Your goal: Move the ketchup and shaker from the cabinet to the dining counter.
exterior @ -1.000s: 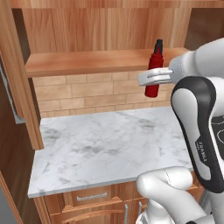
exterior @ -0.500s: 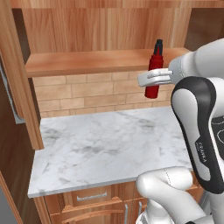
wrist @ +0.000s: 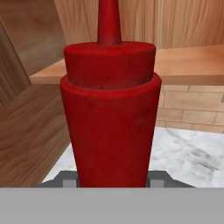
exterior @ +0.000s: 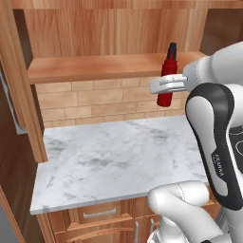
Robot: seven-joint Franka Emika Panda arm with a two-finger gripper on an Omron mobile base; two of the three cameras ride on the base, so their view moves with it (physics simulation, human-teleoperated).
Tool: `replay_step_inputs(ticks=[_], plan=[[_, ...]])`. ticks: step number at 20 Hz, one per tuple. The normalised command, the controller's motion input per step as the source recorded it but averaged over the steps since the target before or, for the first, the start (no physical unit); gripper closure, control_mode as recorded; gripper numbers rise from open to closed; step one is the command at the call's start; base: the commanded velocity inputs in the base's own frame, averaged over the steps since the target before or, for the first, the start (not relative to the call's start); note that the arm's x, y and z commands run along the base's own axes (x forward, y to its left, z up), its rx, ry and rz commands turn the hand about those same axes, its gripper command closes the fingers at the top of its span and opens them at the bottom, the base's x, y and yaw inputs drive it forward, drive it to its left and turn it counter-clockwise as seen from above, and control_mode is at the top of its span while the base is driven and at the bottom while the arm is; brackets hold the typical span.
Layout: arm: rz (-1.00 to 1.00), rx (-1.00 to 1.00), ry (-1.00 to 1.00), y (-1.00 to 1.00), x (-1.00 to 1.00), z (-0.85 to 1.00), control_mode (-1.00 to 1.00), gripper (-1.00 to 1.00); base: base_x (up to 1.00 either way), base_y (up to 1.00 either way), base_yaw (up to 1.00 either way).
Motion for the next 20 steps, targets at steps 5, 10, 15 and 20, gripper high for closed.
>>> replay_step_inputs(ticks=[5,10,15,20], plan=[[0.0,0.0,0.0,0.0,0.0,0.0,-1.0,1.0,0.0,0.0,0.0],[0.0,0.0,0.0,0.0,0.0,0.0,1.0,1.0,0.0,0.0,0.0],[0.0,0.0,0.0,0.0,0.0,0.0,1.0,1.0,-0.32,0.01,0.0],[0.0,0.0,0.0,0.0,0.0,0.0,1.0,1.0,-0.73,0.01,-0.01]])
